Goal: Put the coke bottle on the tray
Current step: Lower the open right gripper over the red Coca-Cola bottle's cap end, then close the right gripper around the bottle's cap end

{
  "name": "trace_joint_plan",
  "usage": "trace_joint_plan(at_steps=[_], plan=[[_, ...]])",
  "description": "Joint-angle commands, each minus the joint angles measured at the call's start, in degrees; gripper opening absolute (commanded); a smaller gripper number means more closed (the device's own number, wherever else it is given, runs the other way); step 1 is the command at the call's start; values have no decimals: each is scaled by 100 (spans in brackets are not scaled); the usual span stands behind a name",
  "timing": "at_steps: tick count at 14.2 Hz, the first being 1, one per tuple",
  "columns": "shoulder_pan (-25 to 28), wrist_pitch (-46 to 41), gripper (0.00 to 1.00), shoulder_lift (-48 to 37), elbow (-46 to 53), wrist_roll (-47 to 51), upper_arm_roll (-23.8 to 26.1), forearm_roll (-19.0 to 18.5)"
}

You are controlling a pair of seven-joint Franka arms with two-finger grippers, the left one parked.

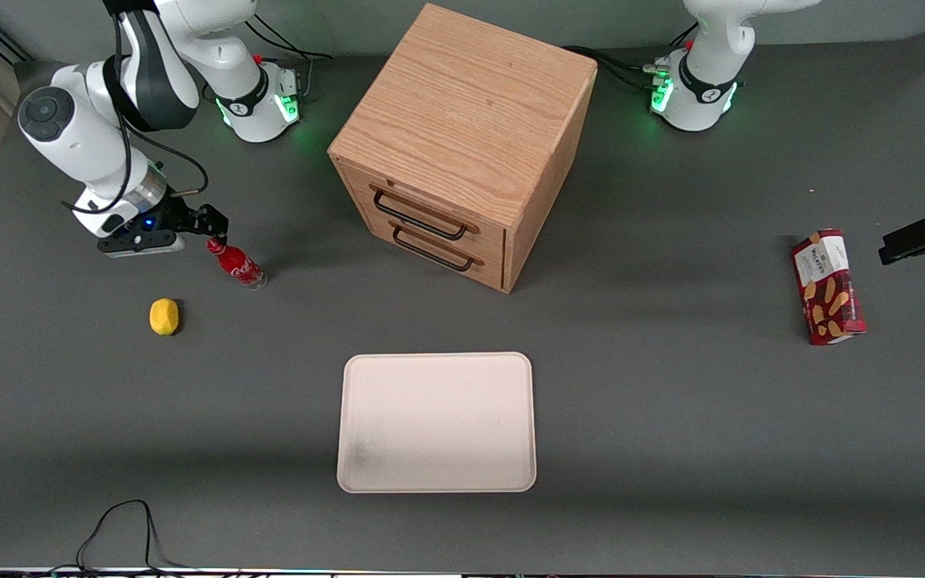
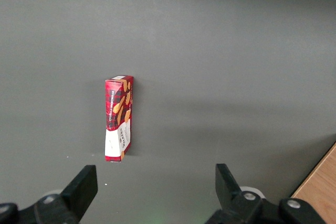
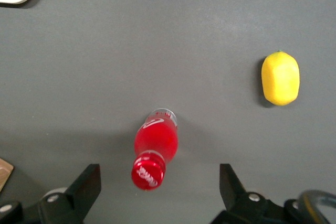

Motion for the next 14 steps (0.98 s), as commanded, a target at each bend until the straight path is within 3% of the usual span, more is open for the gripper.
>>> trace_joint_plan(at_steps=[1,14], plan=[[68,364,100,250,-44,106,-50,-27],[85,339,100,365,-202,150,-24,-1]])
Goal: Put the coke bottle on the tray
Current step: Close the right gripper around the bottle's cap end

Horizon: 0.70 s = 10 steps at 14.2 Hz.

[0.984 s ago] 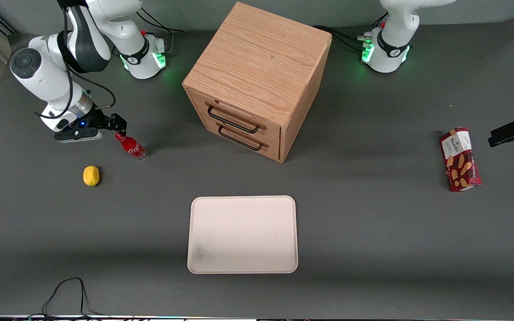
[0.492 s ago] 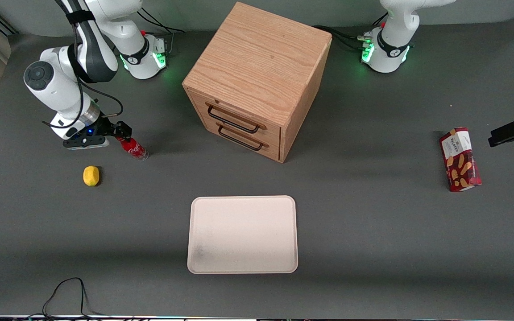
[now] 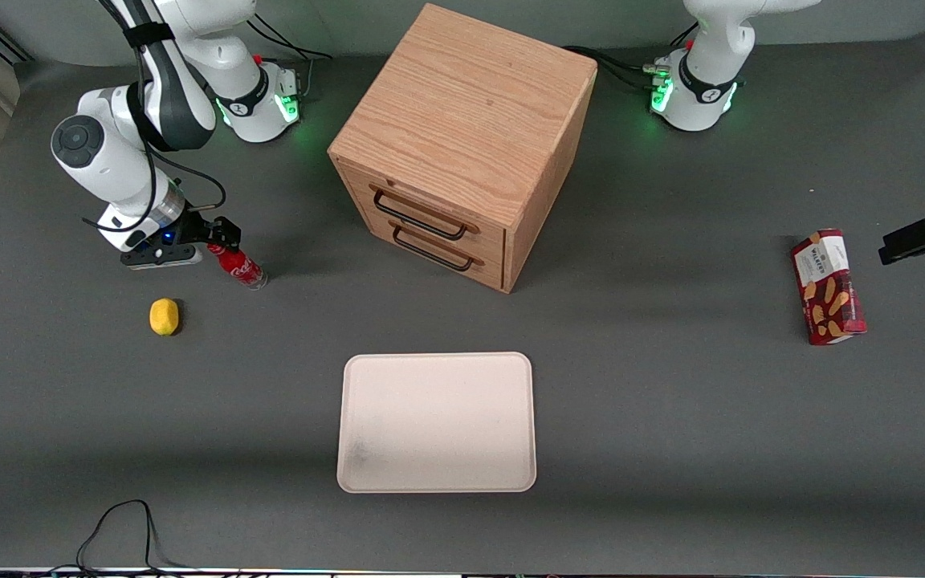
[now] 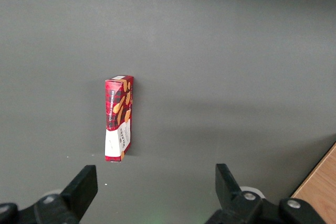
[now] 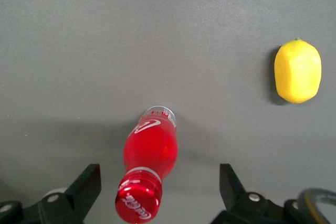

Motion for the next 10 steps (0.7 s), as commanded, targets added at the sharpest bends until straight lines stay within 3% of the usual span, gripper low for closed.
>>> trace_joint_plan(at_steps=[1,4,5,6,10], plan=[[77,-45,99,-84,-40,146,-27,34],[77,-89,49,-92,-31,146,-18,114],[77,-167,37,-92,-14,146,-18,122],[77,-220,28,-110,4,146,-9,122],[77,-256,8,-110,13,146,-9,157]])
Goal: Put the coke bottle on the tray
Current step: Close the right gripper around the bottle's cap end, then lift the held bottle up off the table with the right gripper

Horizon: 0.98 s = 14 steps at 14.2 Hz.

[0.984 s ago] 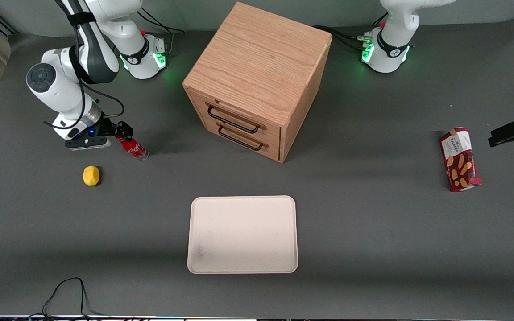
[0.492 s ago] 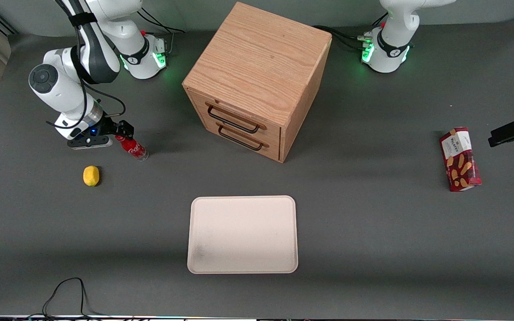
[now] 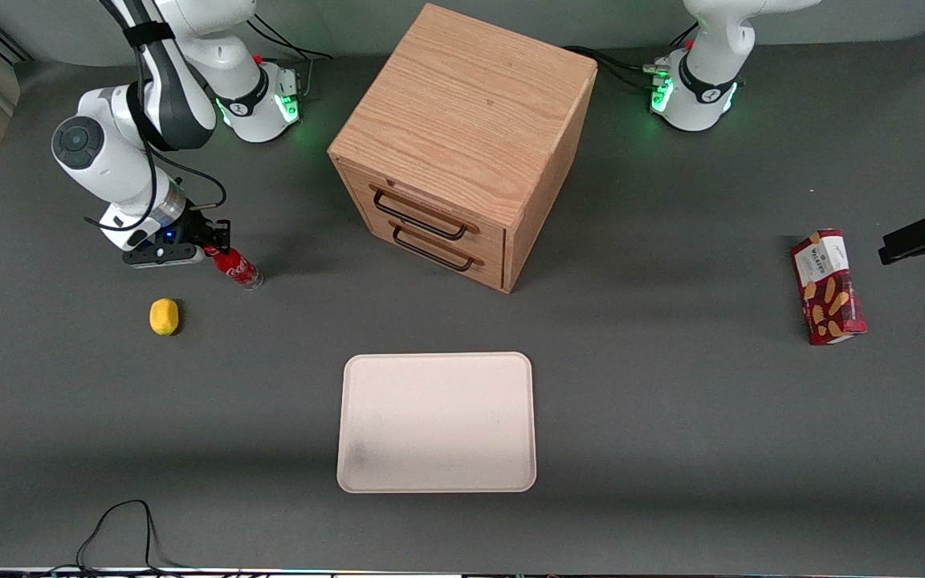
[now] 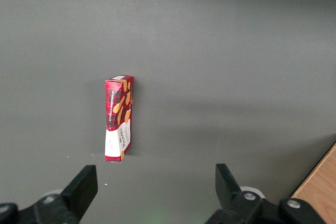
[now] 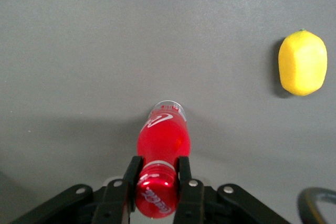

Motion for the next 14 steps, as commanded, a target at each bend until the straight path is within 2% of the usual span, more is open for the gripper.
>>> trace_joint_plan(at_steps=[1,5,14], plan=[[67,-127,6,-95,11,120,-17,77],[49,-249,2,-191,185,103,-17,69],[41,-3772,2,-235,3128,111,-17,112]])
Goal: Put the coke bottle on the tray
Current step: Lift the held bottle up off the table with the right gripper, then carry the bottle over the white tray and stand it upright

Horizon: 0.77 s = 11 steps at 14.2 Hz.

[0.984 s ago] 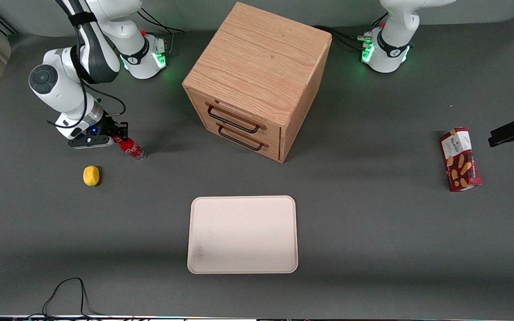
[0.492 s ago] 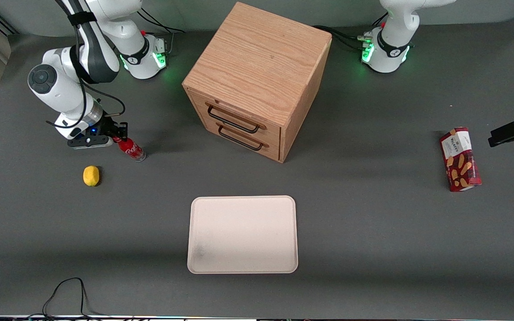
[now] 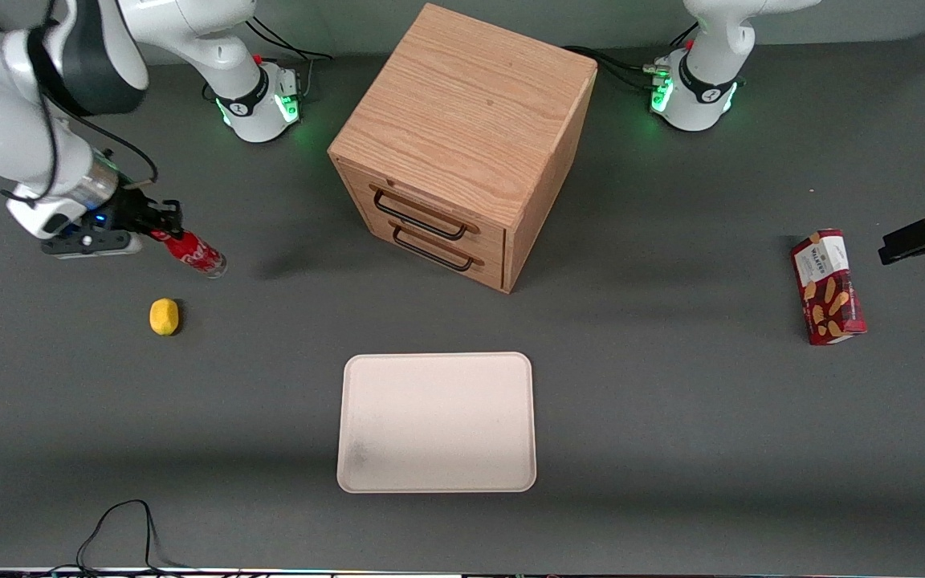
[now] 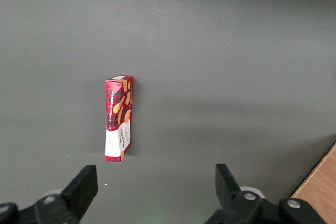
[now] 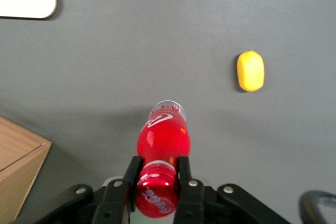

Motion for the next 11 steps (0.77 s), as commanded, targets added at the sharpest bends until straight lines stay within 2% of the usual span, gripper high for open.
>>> trace_joint_plan(at_steps=[1,3,6,8,11], plan=[[50,-846,2,83,902,98,-25,81],[41,-1216,2,92,1324,98,-25,90],[41,-1297,1,275,1633,106,-25,194],[58,-1271,1,792,2088,124,-16,545],[111,-1253,1,1662,3054,211,19,748]])
